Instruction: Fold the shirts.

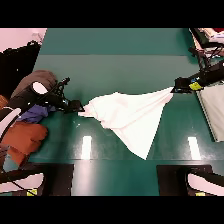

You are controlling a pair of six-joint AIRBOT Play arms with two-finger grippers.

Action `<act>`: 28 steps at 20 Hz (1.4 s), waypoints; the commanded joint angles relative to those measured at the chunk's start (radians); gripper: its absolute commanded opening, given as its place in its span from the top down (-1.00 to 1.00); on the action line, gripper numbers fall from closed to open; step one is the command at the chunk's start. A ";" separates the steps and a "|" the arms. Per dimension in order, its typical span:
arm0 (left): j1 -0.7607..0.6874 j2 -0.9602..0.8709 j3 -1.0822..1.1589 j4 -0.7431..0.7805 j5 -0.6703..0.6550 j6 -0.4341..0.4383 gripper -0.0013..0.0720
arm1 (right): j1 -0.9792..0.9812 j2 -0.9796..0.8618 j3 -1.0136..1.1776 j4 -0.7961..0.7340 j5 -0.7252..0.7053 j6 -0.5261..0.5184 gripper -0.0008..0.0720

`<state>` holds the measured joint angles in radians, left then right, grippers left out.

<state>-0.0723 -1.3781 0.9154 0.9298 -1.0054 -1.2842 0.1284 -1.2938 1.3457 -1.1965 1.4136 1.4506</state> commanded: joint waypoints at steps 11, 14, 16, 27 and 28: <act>0.071 0.370 0.555 0.204 0.015 -0.051 0.89 | -0.002 0.001 0.531 -0.010 0.040 -0.038 0.94; 0.071 0.486 0.748 0.245 0.009 -0.051 0.89 | -0.002 0.004 0.743 -0.009 0.066 -0.038 0.94; 0.071 0.548 0.832 0.246 0.008 -0.050 0.89 | -0.002 0.051 0.772 -0.010 0.053 -0.038 0.94; 0.071 0.591 1.113 0.240 -0.167 -0.080 0.89 | -0.002 0.284 0.787 -0.142 0.012 -0.036 0.94; 0.071 0.584 1.103 0.240 -0.208 -0.081 0.89 | -0.002 0.274 0.790 -0.141 0.011 -0.032 0.94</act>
<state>-0.0025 -0.7902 1.9961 1.1698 -1.1381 -1.3518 0.1265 -1.0199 2.0911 -1.3106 1.4124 1.4124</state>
